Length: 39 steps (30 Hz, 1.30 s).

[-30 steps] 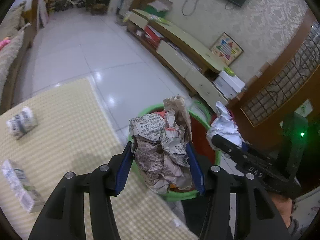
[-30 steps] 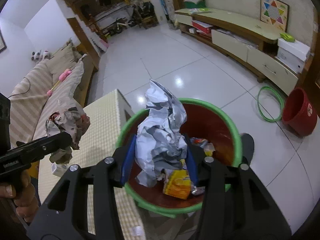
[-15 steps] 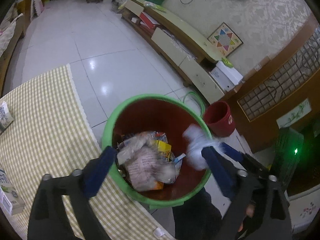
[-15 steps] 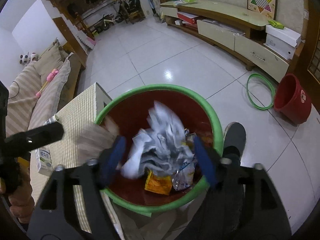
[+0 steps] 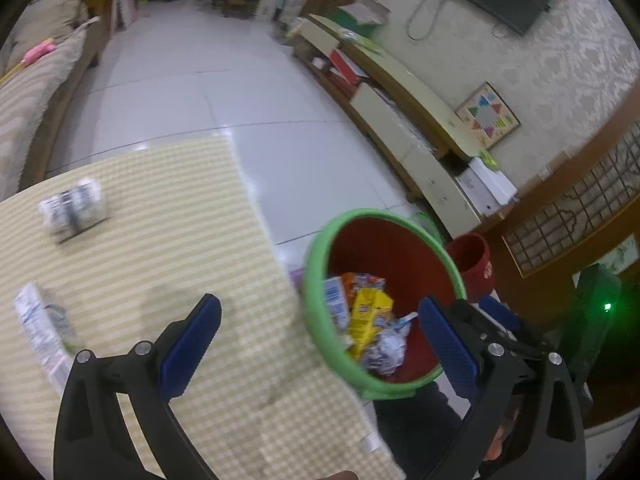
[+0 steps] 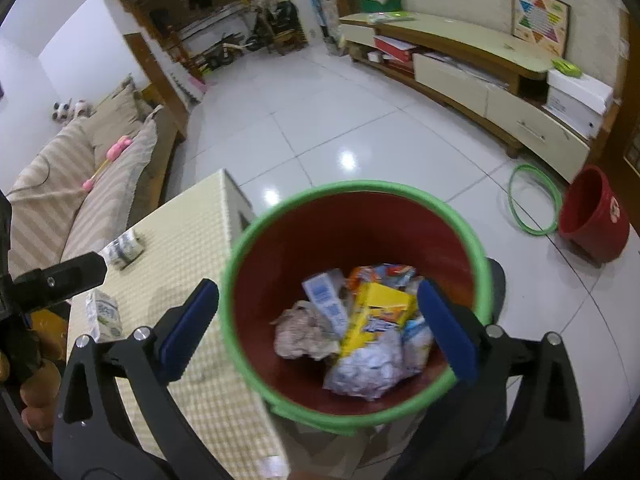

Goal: Collect trash
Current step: 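Move both open tools back over the table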

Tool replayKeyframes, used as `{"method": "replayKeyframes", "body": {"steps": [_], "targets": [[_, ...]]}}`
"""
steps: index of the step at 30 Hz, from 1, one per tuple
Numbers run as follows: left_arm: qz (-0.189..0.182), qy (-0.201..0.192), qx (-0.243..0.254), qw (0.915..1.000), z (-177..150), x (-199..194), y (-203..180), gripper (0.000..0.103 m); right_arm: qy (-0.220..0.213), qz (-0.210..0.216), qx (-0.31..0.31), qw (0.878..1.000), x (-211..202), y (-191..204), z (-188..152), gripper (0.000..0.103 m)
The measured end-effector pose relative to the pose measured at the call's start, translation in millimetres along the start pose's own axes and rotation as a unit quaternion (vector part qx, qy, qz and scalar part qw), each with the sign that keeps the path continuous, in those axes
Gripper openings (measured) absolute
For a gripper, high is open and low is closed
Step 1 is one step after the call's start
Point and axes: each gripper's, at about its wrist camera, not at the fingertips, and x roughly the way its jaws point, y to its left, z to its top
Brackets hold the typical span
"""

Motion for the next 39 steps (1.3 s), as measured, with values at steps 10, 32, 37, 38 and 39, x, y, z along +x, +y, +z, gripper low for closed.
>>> {"method": "replayKeyframes", "body": {"steps": [10, 32, 37, 38, 39], "targets": [[0.074, -0.038, -0.067, 0.9943, -27, -61, 98, 0.095, 0.011, 0.037, -0.066, 0.997, 12, 93, -9, 0.098], [0.146, -0.007, -0.172, 0.9743, -53, -24, 187, 0.095, 0.057, 0.055, -0.136, 0.988, 37, 156, -35, 0.098], [0.166, 0.004, -0.171, 0.9712, -46, -5, 190, 0.094, 0.057, 0.047, -0.129, 0.989, 41, 147, -33, 0.098], [0.168, 0.008, -0.172, 0.9705, -45, 0, 193, 0.092, 0.058, 0.046, -0.128, 0.989, 43, 146, -32, 0.098], [0.171, 0.013, -0.173, 0.9698, -44, 4, 195, 0.089, 0.059, 0.045, -0.127, 0.989, 45, 145, -31, 0.098]]}}
